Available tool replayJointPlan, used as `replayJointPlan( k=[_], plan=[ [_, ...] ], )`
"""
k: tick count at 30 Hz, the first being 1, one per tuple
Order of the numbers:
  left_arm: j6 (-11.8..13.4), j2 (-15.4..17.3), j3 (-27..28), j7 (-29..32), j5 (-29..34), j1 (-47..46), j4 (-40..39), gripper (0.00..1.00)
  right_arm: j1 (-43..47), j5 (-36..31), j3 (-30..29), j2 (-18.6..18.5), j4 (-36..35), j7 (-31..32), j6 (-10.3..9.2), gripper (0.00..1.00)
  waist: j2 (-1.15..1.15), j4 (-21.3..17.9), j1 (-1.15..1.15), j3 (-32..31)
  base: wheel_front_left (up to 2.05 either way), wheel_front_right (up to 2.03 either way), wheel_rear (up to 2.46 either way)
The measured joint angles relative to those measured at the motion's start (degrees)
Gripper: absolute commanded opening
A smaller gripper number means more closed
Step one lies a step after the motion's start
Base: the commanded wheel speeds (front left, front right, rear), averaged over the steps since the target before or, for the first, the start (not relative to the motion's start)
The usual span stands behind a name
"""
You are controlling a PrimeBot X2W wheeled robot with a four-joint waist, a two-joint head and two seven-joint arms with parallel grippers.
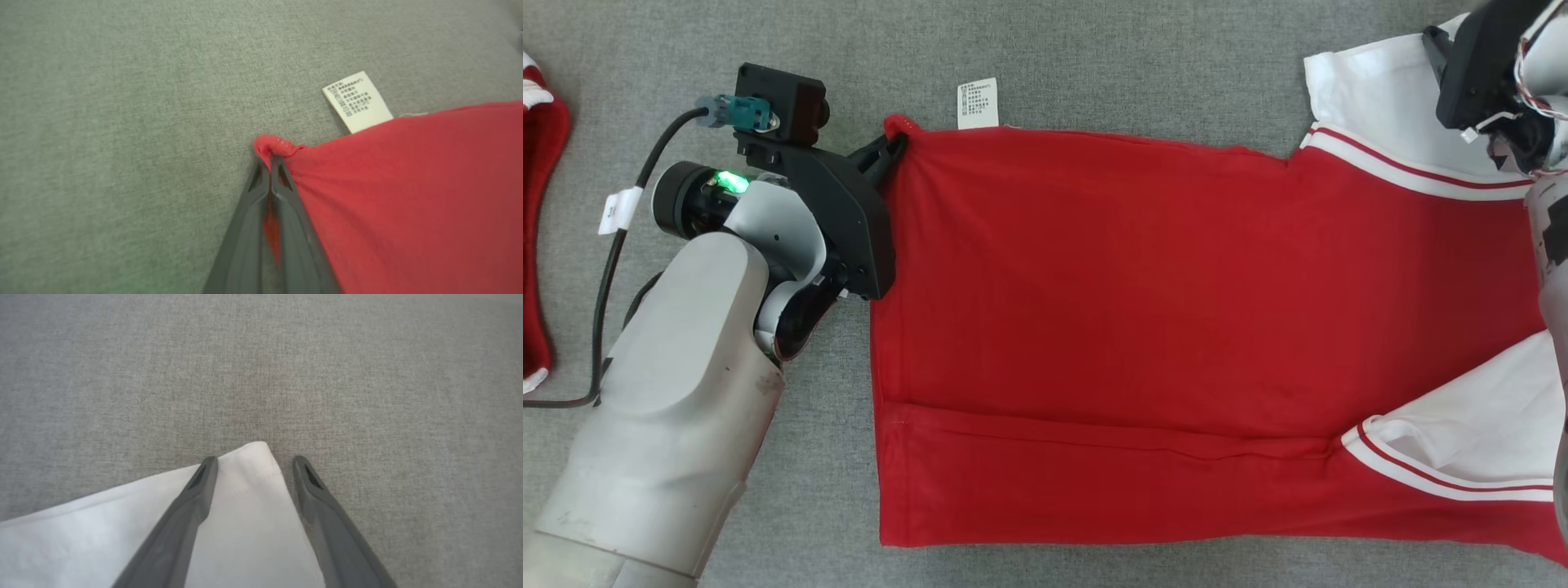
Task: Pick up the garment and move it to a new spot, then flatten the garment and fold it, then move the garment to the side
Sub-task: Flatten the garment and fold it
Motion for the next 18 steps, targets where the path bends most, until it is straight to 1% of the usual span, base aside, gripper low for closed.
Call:
replayJointPlan(
  k=[1, 3, 6, 10, 13, 16, 18],
  plan=[
    [0.0, 0.0, 0.0, 0.0, 0.0, 0.0, 0.0, 0.0, -0.2, 0.0, 0.8, 0.0, 0.2, 0.4, 0.0, 0.0, 0.0, 0.0, 0.0, 0.1, 0.0, 0.0, 0.0],
    [0.2, 0.0, 0.2, -0.5, -0.2, 0.0, -0.1, 0.0, -0.8, 0.1, 2.0, 0.1, 0.5, 1.0, 0.0, 0.0, 0.0, -0.2, 0.0, 0.2, 0.0, 0.0, 0.0],
    [0.5, 0.3, 0.6, -1.6, -0.3, -0.1, -0.3, 0.0, -0.7, 0.9, 2.9, 0.2, 0.4, -0.7, 0.05, 0.0, 0.0, -0.5, 0.0, 0.3, 0.0, 0.0, 0.0],
    [2.2, 0.8, 0.8, -4.8, 0.7, -0.1, -0.4, 0.0, -0.1, 1.7, 3.5, -0.1, -0.2, -5.5, 0.05, 0.0, 0.02, -1.0, 0.02, 0.0, 0.0, 0.0, 0.0],
    [3.5, 1.0, 1.0, -8.7, 2.3, 0.0, -0.1, 0.0, 0.6, 3.3, 4.4, -0.1, -0.5, -8.9, 0.0, 0.0, 0.04, -1.1, 0.04, -0.5, 0.0, 0.0, 0.0],
    [3.8, 0.7, 0.8, -11.0, 2.6, 0.6, 0.4, 0.0, 2.1, 5.0, 7.0, -0.2, -1.5, -11.4, 0.0, 0.0, 0.04, -1.1, 0.04, -1.6, 0.0, 0.0, 0.0],
    [3.6, 0.4, 0.6, -12.2, 2.6, 1.7, 0.6, 0.0, 3.5, 7.6, 9.0, -0.3, -3.2, -12.5, 0.0, 0.0, 0.04, -1.0, 0.04, -2.4, 0.0, 0.0, 0.0]
  ],
)
